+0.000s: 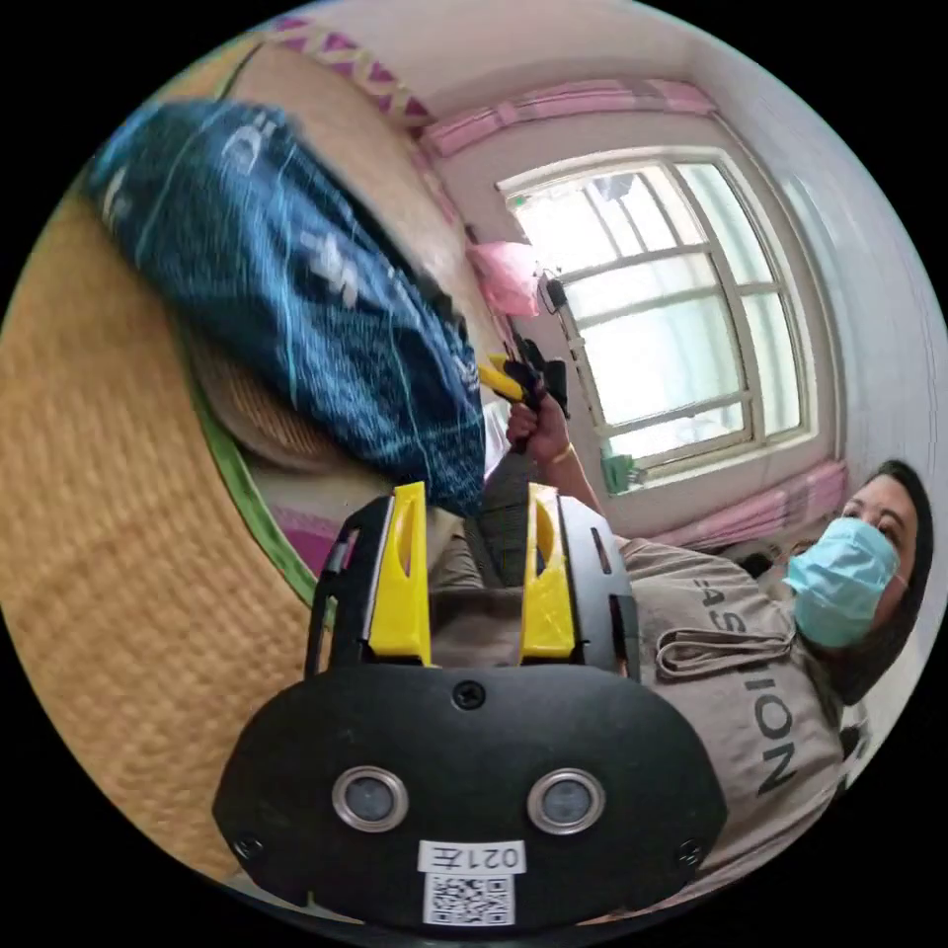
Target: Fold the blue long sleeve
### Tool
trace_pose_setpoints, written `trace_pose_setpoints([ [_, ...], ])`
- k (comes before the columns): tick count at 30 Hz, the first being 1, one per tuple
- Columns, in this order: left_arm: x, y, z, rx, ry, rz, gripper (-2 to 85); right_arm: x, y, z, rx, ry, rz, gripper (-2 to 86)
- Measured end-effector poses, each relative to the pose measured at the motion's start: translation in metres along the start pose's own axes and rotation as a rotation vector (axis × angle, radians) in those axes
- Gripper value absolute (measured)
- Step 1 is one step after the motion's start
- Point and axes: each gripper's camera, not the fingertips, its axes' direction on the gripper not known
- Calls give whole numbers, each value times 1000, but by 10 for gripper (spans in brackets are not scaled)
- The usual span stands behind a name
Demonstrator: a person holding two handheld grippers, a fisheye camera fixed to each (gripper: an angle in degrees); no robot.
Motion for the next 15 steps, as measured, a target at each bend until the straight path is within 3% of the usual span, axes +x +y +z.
trace_pose_setpoints([
  [4,-46,28,37,54,108,-209,165,19,-25,11,-47,-60,59,116],
  [11,-47,13,61,58,150,-183,176,42,-61,11,-131,-205,123,103],
  [15,-57,13,82,38,205,-188,93,56,-72,16,-163,-301,147,65],
])
